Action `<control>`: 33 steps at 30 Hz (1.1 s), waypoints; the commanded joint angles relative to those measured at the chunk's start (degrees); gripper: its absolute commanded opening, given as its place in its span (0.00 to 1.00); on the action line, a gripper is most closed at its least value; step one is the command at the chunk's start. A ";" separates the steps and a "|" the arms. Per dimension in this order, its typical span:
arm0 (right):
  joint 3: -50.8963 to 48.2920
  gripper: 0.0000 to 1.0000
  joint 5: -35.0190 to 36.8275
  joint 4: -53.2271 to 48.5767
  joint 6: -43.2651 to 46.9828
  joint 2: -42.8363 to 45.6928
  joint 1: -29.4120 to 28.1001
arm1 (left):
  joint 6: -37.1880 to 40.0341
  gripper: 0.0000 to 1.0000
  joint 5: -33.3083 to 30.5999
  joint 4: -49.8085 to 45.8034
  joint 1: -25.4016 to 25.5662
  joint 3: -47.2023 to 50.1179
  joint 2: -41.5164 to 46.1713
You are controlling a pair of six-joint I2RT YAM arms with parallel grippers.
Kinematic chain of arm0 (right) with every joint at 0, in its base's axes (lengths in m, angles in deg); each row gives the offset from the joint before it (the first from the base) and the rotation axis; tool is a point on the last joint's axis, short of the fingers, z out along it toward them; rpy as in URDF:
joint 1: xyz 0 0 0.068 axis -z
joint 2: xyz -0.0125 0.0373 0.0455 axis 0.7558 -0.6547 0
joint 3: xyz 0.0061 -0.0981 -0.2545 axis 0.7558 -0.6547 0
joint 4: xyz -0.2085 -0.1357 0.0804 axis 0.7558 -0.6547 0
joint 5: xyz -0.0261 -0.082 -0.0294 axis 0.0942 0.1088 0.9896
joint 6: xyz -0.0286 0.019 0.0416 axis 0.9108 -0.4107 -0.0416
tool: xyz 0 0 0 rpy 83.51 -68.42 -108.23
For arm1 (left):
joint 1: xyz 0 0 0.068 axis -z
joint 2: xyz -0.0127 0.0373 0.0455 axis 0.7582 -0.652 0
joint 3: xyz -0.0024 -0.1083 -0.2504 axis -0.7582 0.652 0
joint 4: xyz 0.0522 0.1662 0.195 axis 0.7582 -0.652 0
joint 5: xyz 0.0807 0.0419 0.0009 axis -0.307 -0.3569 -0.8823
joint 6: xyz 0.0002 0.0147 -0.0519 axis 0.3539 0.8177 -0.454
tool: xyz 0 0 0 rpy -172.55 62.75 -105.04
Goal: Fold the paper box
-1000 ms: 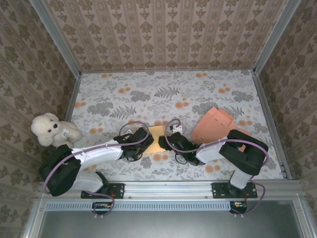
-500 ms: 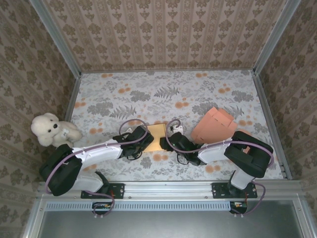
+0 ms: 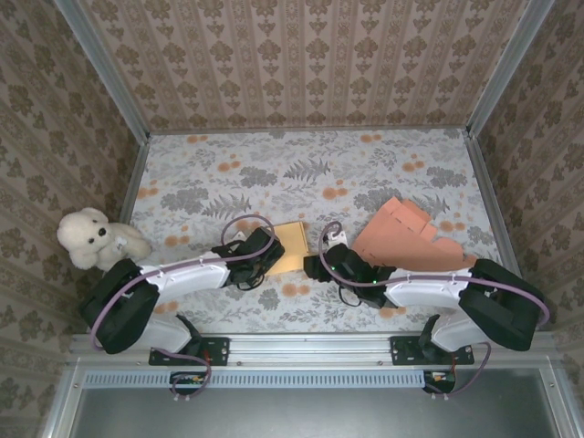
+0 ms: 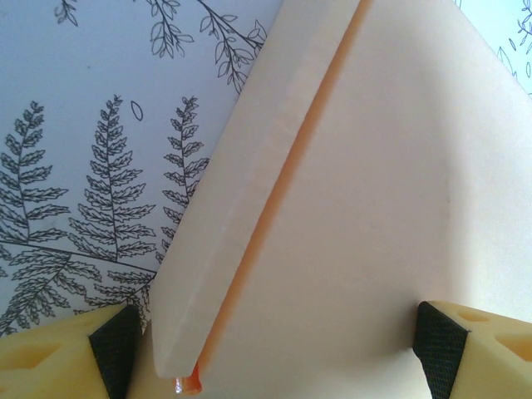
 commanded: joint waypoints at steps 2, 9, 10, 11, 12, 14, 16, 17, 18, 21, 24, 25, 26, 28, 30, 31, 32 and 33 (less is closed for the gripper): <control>-0.24 0.57 -3.12 -1.35 1.48 0.64 -0.32 | 0.79 0.86 0.06 -9.59 -0.69 1.69 -3.05; 1.08 0.56 -6.17 1.30 1.13 -4.40 0.07 | 0.81 0.86 0.07 -9.90 -0.70 1.78 -2.91; 1.29 0.56 -6.36 1.57 1.06 -5.18 0.12 | 0.90 0.86 0.04 -9.83 -0.69 1.83 -2.96; 1.48 0.56 -6.29 1.70 1.04 -5.84 0.17 | 0.94 0.86 0.16 -9.83 -0.73 1.79 -2.96; 1.64 0.56 -6.09 1.90 1.04 -6.44 0.35 | 0.99 0.86 0.20 -9.75 -0.71 1.80 -2.95; 1.70 0.57 -5.68 2.56 1.11 -7.65 0.97 | 0.99 0.86 0.33 -9.74 -0.72 1.78 -2.91; 1.79 0.57 -6.24 3.48 1.75 -8.44 1.84 | 1.15 0.85 0.52 -9.53 -0.71 1.78 -3.04; 1.95 0.57 -6.73 3.66 2.19 -8.73 2.18 | 1.22 0.85 0.58 -9.43 -0.67 1.78 -3.01; 2.13 0.57 -7.07 3.65 2.62 -8.89 2.33 | 1.19 0.86 0.57 -9.34 -0.72 1.78 -3.05; 2.66 0.58 -7.66 3.39 3.40 -8.79 2.53 | 1.24 0.85 0.48 -9.35 -0.71 1.69 -2.98; 3.14 0.59 -8.26 3.21 3.54 -8.70 2.53 | 1.28 0.85 0.55 -9.30 -0.73 1.69 -3.01; 3.37 0.59 -8.45 3.23 3.66 -8.74 2.52 | 1.25 0.85 0.54 -9.31 -0.70 1.69 -3.01; 3.53 0.59 -8.43 3.17 3.74 -8.78 2.55 | 1.26 0.85 0.52 -9.33 -0.76 1.69 -3.04; 4.10 0.59 -8.31 3.04 3.94 -9.26 2.86 | 1.25 0.85 0.57 -9.31 -0.75 1.69 -2.94; 4.72 0.59 -8.29 3.09 4.19 -10.33 3.65 | 1.34 0.85 0.64 -9.41 -0.80 1.65 -2.96; 4.92 0.59 -8.47 3.12 4.33 -10.80 4.02 | 1.39 0.85 0.66 -9.45 -0.79 1.61 -2.96; 5.17 0.59 -8.48 3.12 4.46 -11.42 4.45 | 1.37 0.85 0.68 -9.40 -0.78 1.66 -2.85; 5.44 0.59 -8.48 3.19 4.68 -11.90 4.62 | 1.46 0.85 0.65 -9.53 -0.80 1.66 -2.75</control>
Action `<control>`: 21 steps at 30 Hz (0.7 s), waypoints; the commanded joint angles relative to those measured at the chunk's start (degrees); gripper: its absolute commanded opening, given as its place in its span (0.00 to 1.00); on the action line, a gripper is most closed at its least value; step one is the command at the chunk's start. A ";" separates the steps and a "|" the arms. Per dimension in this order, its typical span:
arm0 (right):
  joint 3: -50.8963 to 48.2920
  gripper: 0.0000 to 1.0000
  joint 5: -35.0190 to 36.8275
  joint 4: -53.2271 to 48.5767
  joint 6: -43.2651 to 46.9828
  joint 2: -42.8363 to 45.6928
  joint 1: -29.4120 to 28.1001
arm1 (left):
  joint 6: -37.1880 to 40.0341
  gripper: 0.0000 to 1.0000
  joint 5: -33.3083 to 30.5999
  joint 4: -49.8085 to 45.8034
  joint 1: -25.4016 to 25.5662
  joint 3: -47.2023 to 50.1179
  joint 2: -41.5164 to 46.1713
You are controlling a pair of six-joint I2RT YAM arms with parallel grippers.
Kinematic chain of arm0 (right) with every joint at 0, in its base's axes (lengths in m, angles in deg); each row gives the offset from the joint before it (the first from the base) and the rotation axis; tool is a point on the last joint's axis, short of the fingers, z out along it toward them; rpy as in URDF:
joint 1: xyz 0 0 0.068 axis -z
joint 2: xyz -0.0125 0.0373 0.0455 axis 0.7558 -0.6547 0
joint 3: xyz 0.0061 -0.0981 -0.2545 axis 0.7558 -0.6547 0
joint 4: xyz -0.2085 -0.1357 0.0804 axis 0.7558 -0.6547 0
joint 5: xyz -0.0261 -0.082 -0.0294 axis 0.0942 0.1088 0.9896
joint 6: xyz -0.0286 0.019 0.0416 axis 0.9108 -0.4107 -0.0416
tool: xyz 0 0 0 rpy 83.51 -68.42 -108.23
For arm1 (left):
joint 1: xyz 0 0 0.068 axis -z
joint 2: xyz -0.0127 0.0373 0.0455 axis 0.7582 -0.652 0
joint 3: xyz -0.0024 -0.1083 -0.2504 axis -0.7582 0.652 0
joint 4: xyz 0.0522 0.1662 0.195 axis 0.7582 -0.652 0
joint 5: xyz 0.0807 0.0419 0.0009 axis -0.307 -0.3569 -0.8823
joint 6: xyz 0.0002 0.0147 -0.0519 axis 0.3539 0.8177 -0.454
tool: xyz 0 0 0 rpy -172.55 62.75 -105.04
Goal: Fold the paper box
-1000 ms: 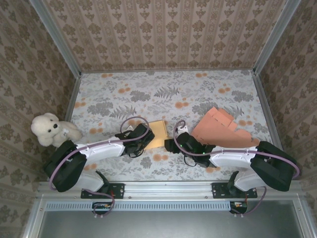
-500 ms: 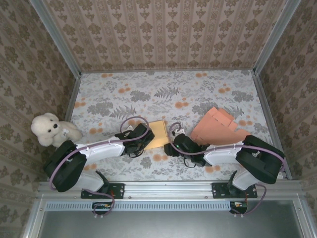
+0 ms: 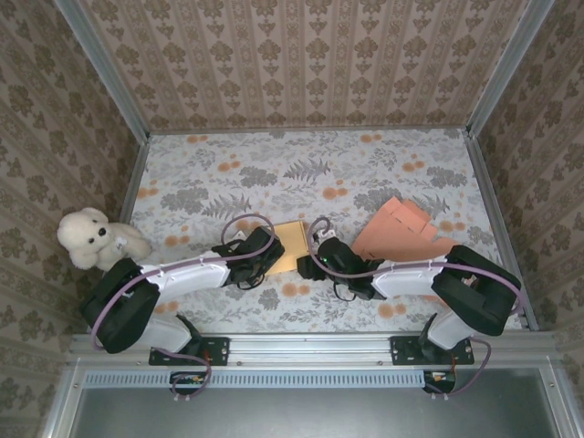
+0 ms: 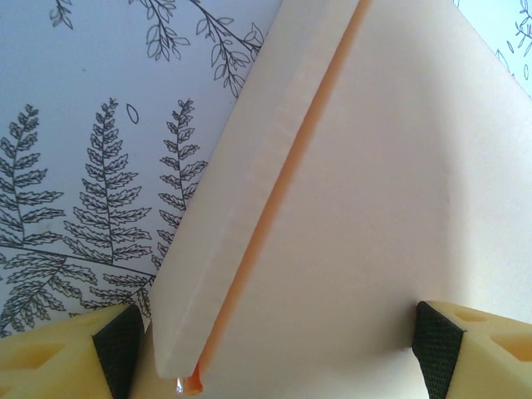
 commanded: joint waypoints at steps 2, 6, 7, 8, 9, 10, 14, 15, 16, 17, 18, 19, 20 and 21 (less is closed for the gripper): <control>2.01 0.59 -0.85 0.57 1.88 -2.87 1.11 | 1.28 0.85 0.55 -9.55 -0.54 1.85 -2.53; 1.57 0.58 -5.31 3.84 1.70 -3.93 1.14 | 1.33 0.85 0.43 -9.50 -0.52 1.84 -2.44; 1.21 0.57 -6.74 4.90 1.36 -4.00 1.14 | 1.32 0.85 0.53 -9.49 -0.49 1.84 -2.45; 0.81 0.56 -8.33 5.87 0.83 -3.90 1.08 | 1.26 0.85 0.50 -9.48 -0.53 1.84 -2.54; 0.43 0.55 -9.52 6.41 0.15 -3.78 1.09 | 1.22 0.85 0.46 -9.50 -0.54 1.83 -2.46; 0.13 0.54 -10.23 6.62 -0.31 -3.61 1.01 | 1.19 0.85 0.43 -9.46 -0.53 1.82 -2.47; -0.25 0.51 -12.84 5.84 -1.82 -2.78 1.04 | 1.11 0.85 0.32 -9.52 -0.53 1.76 -2.78; -0.41 0.50 -13.23 5.82 -2.10 -2.47 1.02 | 1.10 0.85 0.39 -9.42 -0.53 1.71 -2.89; -0.66 0.50 -13.35 5.76 -2.38 -1.96 0.97 | 1.15 0.85 0.50 -9.44 -0.50 1.61 -2.94; -0.84 0.50 -13.23 5.71 -2.53 -1.38 0.95 | 1.09 0.85 0.48 -9.52 -0.51 1.58 -3.13; -0.96 0.50 -12.83 5.35 -2.51 -0.92 0.88 | 1.11 0.84 0.55 -9.49 -0.52 1.54 -3.24; -0.96 0.50 -12.15 4.60 -2.28 -0.35 0.78 | 1.15 0.84 0.60 -9.48 -0.48 1.49 -3.29; -0.92 0.50 -11.30 3.75 -1.82 0.18 0.64 | 1.13 0.84 0.67 -9.52 -0.54 1.49 -3.33; -0.86 0.50 -10.36 2.99 -1.40 0.53 0.54 | 1.13 0.84 0.67 -9.51 -0.53 1.44 -3.28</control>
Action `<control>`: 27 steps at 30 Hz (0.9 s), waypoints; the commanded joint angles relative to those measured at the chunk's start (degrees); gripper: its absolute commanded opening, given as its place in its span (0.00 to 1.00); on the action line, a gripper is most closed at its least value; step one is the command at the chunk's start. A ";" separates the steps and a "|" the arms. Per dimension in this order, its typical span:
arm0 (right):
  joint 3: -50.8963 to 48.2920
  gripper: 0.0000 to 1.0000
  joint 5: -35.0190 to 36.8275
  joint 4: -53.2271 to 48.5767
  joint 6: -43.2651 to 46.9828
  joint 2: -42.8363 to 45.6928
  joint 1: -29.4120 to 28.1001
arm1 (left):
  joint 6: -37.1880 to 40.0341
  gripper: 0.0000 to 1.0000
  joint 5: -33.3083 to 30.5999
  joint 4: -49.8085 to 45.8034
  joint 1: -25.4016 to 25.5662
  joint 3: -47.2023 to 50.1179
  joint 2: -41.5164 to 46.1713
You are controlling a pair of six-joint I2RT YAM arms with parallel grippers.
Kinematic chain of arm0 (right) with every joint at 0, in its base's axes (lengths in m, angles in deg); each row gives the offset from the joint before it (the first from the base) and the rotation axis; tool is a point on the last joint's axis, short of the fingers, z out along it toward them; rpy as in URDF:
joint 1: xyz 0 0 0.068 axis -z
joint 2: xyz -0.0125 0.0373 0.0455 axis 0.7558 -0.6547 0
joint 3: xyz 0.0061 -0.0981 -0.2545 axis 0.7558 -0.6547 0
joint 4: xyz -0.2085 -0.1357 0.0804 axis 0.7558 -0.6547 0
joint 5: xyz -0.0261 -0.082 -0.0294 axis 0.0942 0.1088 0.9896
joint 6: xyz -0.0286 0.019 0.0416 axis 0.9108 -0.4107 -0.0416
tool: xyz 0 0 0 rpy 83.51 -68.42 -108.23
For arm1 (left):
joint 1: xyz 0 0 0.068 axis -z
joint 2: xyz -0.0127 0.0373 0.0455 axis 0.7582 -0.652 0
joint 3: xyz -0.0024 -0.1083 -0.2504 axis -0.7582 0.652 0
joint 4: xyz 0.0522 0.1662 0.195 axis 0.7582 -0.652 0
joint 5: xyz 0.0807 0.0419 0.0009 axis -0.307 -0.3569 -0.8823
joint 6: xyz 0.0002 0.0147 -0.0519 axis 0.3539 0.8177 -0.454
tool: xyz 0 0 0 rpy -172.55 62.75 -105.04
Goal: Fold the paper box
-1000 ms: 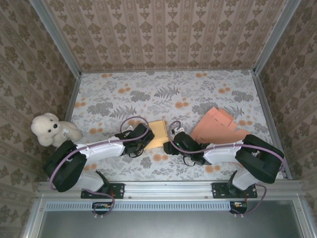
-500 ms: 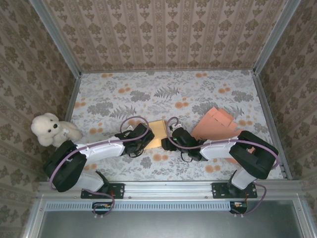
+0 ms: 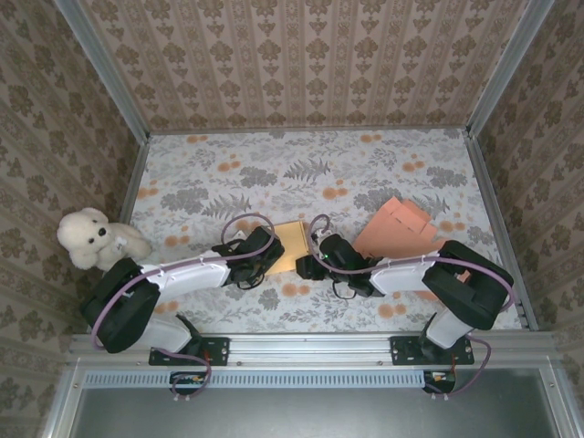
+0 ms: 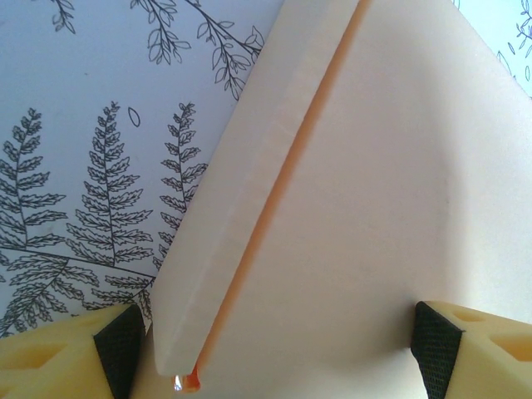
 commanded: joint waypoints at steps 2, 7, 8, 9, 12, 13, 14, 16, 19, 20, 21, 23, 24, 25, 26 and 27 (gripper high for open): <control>-0.43 0.50 0.65 -1.90 0.51 3.06 -1.08 | 1.04 0.84 0.71 -9.08 -0.47 1.79 -3.02; -0.53 0.50 1.02 -1.73 1.53 2.15 -1.05 | 0.95 0.84 0.55 -9.06 -0.48 1.82 -3.17; -0.37 0.50 0.70 -1.53 1.49 1.72 -1.11 | 0.97 0.84 0.61 -9.08 -0.47 1.74 -3.18; -0.27 0.50 0.43 -1.21 1.39 1.39 -1.04 | 0.91 0.84 0.63 -9.08 -0.48 1.73 -3.18; -0.08 0.49 -0.05 -0.58 1.08 0.57 -1.04 | 1.02 0.84 0.71 -9.15 -0.41 1.73 -3.18; -0.03 0.49 -0.23 -0.41 1.00 0.43 -1.07 | 1.00 0.84 0.71 -9.22 -0.48 1.73 -3.18; 0.00 0.49 -0.35 -0.23 0.91 0.35 -1.06 | 1.02 0.84 0.70 -9.23 -0.46 1.74 -3.19; 0.01 0.49 -0.30 -0.06 1.00 0.26 -1.12 | 1.00 0.84 0.62 -9.21 -0.43 1.73 -3.15; -0.13 0.48 0.45 0.27 1.85 0.17 -1.04 | 1.07 0.84 0.71 -9.17 -0.49 1.73 -3.16; -0.22 0.48 0.77 0.63 2.19 -0.05 -1.05 | 1.01 0.84 0.80 -9.11 -0.53 1.73 -3.18; -0.33 0.47 1.07 0.91 2.46 -0.31 -1.07 | 1.10 0.84 0.86 -9.17 -0.48 1.73 -3.18; -0.51 0.44 1.36 1.84 3.09 -1.31 -1.05 | 1.02 0.84 0.79 -9.15 -0.49 1.82 -3.18; -0.51 0.44 1.44 2.28 3.18 -1.80 -1.07 | 1.01 0.84 0.79 -9.12 -0.57 1.93 -3.18; -0.48 0.44 1.41 2.90 3.41 -2.47 -1.07 | 1.02 0.84 0.77 -9.07 -0.56 1.91 -3.25; -0.60 0.44 1.45 3.74 3.55 -3.09 -1.06 | 1.02 0.84 0.82 -9.01 -0.56 1.91 -3.27; -0.76 0.43 1.58 4.53 3.64 -3.67 -1.05 | 1.12 0.84 0.84 -9.04 -0.48 1.95 -3.27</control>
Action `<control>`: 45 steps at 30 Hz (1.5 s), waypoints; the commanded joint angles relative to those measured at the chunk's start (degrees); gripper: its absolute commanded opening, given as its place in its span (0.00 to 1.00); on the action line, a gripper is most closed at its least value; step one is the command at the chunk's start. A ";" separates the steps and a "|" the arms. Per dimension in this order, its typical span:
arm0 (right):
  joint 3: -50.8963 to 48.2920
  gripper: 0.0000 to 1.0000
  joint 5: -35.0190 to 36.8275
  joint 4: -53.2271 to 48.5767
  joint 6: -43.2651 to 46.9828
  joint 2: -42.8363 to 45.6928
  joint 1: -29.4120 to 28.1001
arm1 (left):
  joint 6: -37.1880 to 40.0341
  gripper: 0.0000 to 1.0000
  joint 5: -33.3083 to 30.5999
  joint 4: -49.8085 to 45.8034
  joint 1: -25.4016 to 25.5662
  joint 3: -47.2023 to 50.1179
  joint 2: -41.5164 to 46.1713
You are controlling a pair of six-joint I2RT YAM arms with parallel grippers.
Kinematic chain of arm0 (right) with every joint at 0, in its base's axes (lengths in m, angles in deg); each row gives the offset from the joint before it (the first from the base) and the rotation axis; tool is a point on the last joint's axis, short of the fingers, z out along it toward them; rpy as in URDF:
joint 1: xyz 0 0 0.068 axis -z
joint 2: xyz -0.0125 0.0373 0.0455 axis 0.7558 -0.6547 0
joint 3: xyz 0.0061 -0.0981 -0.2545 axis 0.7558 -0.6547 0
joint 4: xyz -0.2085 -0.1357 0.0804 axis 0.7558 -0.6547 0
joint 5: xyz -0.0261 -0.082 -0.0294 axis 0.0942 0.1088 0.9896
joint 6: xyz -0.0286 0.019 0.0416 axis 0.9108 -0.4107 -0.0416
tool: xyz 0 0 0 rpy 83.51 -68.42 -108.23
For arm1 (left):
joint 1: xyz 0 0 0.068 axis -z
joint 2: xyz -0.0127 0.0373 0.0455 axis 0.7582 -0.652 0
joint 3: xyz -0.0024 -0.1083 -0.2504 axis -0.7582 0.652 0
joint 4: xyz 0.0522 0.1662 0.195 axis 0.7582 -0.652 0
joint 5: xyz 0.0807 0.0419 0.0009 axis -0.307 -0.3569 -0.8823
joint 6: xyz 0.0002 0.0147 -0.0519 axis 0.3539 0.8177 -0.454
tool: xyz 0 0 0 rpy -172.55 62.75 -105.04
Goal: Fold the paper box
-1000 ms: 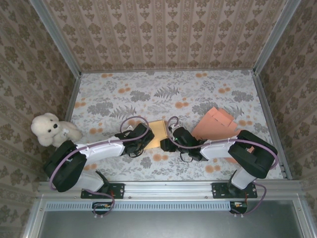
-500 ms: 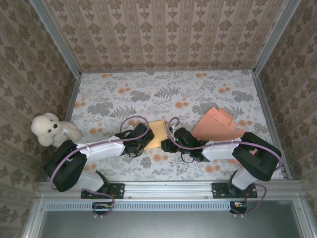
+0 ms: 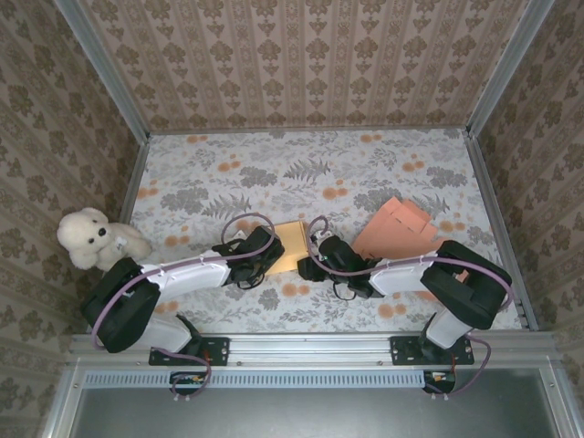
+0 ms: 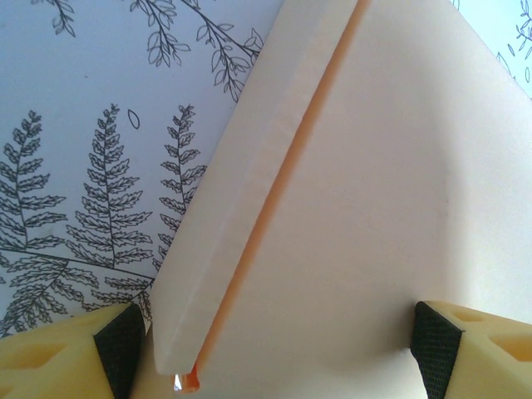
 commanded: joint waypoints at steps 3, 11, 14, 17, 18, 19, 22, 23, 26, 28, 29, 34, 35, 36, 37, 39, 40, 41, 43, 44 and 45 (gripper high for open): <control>-1.00 0.43 1.65 5.13 2.06 -3.35 -0.60 | 1.29 0.84 0.88 -8.92 -0.57 2.15 -3.16; -1.46 0.44 5.80 8.72 3.98 -7.00 -0.63 | 1.83 0.84 1.19 -8.61 -0.61 1.93 -3.63; -1.36 0.46 7.23 10.43 4.20 -9.40 -0.60 | 2.17 0.84 1.55 -8.30 -0.74 1.93 -4.24; -1.31 0.46 7.59 12.69 4.45 -11.33 -0.63 | 2.42 0.84 1.96 -8.12 -0.73 1.84 -4.91; -1.44 0.46 7.76 13.55 4.59 -11.64 -0.63 | 2.60 0.84 2.15 -7.99 -0.71 1.74 -5.12; -1.58 0.46 7.98 14.47 4.79 -12.00 -0.59 | 2.75 0.84 2.32 -7.91 -0.78 1.58 -5.32; -1.71 0.47 8.99 16.53 5.64 -12.64 -0.73 | 3.13 0.84 2.84 -7.88 -0.83 1.09 -5.93; -1.61 0.48 9.42 17.01 6.07 -12.96 -0.89 | 3.29 0.84 3.00 -7.82 -0.85 0.89 -6.16; -1.15 0.51 10.82 17.68 7.00 -13.88 -1.41 | 3.61 0.84 3.55 -7.59 -0.92 0.36 -6.85; -0.17 0.51 11.73 16.79 7.10 -14.83 -1.73 | 3.86 0.84 3.97 -7.42 -0.89 -0.13 -7.40; 0.45 0.51 12.15 16.07 7.07 -15.32 -1.80 | 4.05 0.84 4.31 -7.31 -0.89 -0.43 -7.68; 2.64 0.52 15.93 13.75 8.02 -17.76 -2.18 | 5.36 0.84 6.41 -6.11 -0.89 -1.39 -9.21; 3.18 0.53 16.53 13.15 8.51 -18.32 -2.23 | 5.65 0.84 6.94 -5.56 -0.87 -1.62 -9.51; 3.69 0.53 16.80 12.85 8.93 -18.81 -2.20 | 5.90 0.84 7.59 -5.06 -0.80 -1.68 -9.81; 4.35 0.54 17.02 12.61 9.29 -19.50 -2.20 | 6.24 0.84 8.15 -4.75 -0.82 -2.05 -10.26; 5.26 0.55 16.99 12.71 9.81 -20.75 -2.18 | 6.80 0.84 9.05 -4.34 -0.82 -2.75 -11.26; 5.63 0.56 16.95 13.13 9.97 -21.44 -2.21 | 7.04 0.84 9.39 -4.08 -0.76 -3.05 -11.65; 5.88 0.56 16.83 13.73 10.12 -22.18 -2.20 | 7.27 0.84 9.80 -3.74 -0.70 -3.25 -12.23; 6.25 0.56 17.16 14.65 10.65 -23.12 -2.17 | 7.54 0.84 10.70 -2.63 -0.74 -3.34 -12.99; 6.33 0.57 17.58 15.03 11.13 -23.43 -2.18 | 7.63 0.84 11.21 -2.07 -0.68 -3.43 -13.42; 6.37 0.57 18.09 15.34 11.53 -23.67 -2.23 | 7.72 0.84 11.73 -1.78 -0.74 -3.50 -13.75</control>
